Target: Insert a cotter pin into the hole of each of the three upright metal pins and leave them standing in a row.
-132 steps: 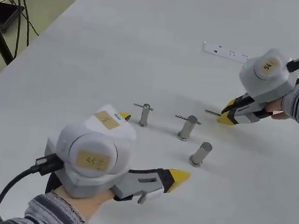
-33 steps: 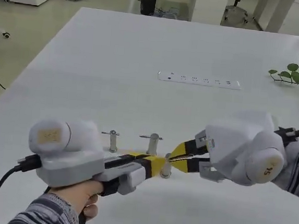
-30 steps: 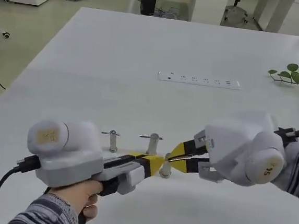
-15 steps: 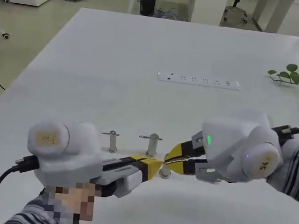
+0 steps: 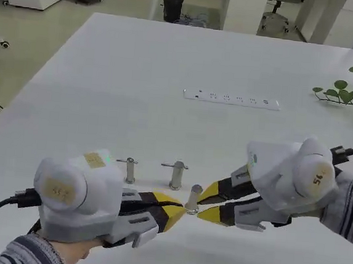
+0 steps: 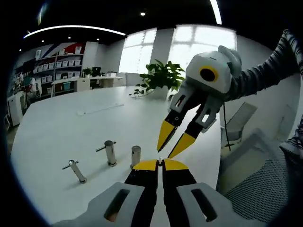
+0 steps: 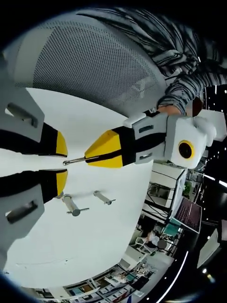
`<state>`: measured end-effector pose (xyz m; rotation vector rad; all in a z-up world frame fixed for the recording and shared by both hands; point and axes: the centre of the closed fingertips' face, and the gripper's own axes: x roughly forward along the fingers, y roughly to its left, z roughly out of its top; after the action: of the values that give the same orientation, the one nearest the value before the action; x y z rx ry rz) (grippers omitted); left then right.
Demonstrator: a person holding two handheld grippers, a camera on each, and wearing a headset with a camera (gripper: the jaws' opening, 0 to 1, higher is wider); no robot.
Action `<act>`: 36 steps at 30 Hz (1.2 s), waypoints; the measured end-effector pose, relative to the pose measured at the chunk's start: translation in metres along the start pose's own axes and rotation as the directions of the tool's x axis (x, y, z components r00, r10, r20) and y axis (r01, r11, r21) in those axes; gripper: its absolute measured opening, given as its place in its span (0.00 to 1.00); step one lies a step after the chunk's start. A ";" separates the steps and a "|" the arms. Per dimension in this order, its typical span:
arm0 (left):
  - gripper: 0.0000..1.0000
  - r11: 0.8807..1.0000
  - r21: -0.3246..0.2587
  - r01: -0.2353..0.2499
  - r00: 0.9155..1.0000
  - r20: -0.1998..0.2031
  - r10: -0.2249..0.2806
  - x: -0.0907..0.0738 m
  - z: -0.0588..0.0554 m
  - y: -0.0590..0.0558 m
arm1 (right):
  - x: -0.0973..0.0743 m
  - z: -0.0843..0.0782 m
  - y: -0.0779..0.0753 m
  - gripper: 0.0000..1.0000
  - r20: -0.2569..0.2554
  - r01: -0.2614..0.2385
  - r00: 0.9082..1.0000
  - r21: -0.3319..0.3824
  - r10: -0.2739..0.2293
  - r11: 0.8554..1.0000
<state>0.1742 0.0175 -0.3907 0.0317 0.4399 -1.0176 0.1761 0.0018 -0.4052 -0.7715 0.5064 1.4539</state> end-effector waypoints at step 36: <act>0.00 0.970 0.142 0.197 0.980 -0.005 -0.198 -0.014 0.001 -0.033 | 0.005 0.009 0.041 0.00 0.049 -0.159 0.986 0.052 0.157 0.986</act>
<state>0.1410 0.0115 -0.3788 0.1125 0.3666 -1.2437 0.1347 0.0092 -0.4091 -0.6650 0.5826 1.5933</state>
